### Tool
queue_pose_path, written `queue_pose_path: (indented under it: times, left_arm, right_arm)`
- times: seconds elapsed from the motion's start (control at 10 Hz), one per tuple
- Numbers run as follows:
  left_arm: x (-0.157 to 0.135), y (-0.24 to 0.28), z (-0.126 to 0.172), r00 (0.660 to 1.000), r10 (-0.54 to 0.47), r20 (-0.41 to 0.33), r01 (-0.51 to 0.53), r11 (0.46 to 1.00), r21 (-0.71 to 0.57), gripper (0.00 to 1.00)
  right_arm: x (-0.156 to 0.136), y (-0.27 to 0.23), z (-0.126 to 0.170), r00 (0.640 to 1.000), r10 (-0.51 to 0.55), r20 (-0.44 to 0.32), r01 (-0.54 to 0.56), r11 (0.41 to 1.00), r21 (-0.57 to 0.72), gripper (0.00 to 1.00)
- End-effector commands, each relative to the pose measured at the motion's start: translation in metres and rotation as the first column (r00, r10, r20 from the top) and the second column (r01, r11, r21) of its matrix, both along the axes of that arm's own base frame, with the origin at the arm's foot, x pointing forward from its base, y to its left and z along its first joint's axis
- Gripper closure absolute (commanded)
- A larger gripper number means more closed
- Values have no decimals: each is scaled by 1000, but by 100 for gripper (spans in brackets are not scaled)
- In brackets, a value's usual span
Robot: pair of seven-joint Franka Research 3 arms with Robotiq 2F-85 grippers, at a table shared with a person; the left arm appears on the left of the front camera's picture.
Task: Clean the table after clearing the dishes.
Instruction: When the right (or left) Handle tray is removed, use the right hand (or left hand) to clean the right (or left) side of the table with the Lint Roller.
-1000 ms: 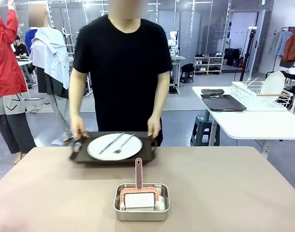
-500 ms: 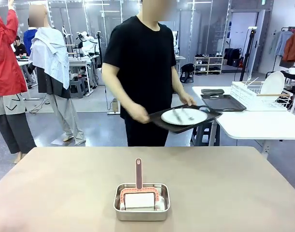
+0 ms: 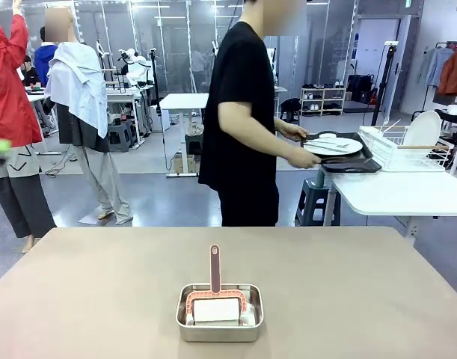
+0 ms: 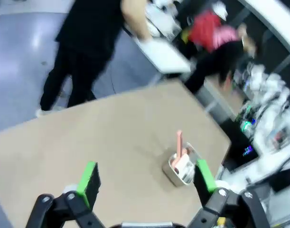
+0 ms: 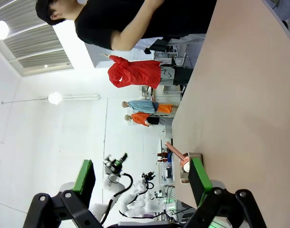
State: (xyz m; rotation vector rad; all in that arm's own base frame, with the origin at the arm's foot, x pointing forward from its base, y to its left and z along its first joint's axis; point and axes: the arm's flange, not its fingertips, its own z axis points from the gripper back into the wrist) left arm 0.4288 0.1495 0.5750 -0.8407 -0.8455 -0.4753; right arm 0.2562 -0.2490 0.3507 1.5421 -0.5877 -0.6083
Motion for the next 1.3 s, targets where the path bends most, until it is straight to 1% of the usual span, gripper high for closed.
queue_pose_path:
  times: [0.0, 0.1, 0.2, 0.3, 0.4, 0.5, 0.6, 0.7, 0.8, 1.2]
  left_arm:
    - [36, -112, 13, 976, -199, 91, 170, 952, 256, 0]
    - [33, -174, 18, 935, -329, 133, 256, 884, 391, 0]
    - [23, -237, 12, 878, -460, 134, 345, 801, 490, 0]
    - [16, -280, 3, 836, -534, 129, 382, 734, 561, 0]
    - [10, -308, -5, 804, -583, 116, 418, 693, 587, 0]
    - [9, -330, -13, 782, -618, 81, 448, 648, 616, 0]
    - [9, -334, -17, 775, -629, 59, 465, 631, 620, 0]
    - [12, -323, -7, 789, -608, 86, 448, 666, 596, 0]
    - [2, -352, -13, 768, -639, 40, 491, 629, 603, 0]
    - [2, -352, -13, 768, -639, 40, 491, 629, 603, 0]
  right_arm:
    - [-4, 1, 2, 1000, 4, 7, -4, 1000, -2, 0]
    - [-4, 1, 2, 1000, 4, 7, -4, 1000, -2, 0]
    - [-4, 1, 2, 1000, 4, 7, -4, 1000, -2, 0]
    - [-4, 1, 2, 1000, 4, 7, -4, 1000, -2, 0]
    - [-4, 1, 2, 1000, 4, 7, -4, 1000, -2, 0]
    - [-4, 1, 2, 1000, 4, 7, -4, 1000, -2, 0]
    - [-4, 1, 2, 1000, 4, 7, -4, 1000, -2, 0]
    - [-4, 1, 2, 1000, 4, 7, -4, 1000, -2, 0]
    - [-4, 1, 2, 1000, 4, 7, -4, 1000, -2, 0]
    - [-4, 1, 2, 1000, 4, 7, -4, 1000, -2, 0]
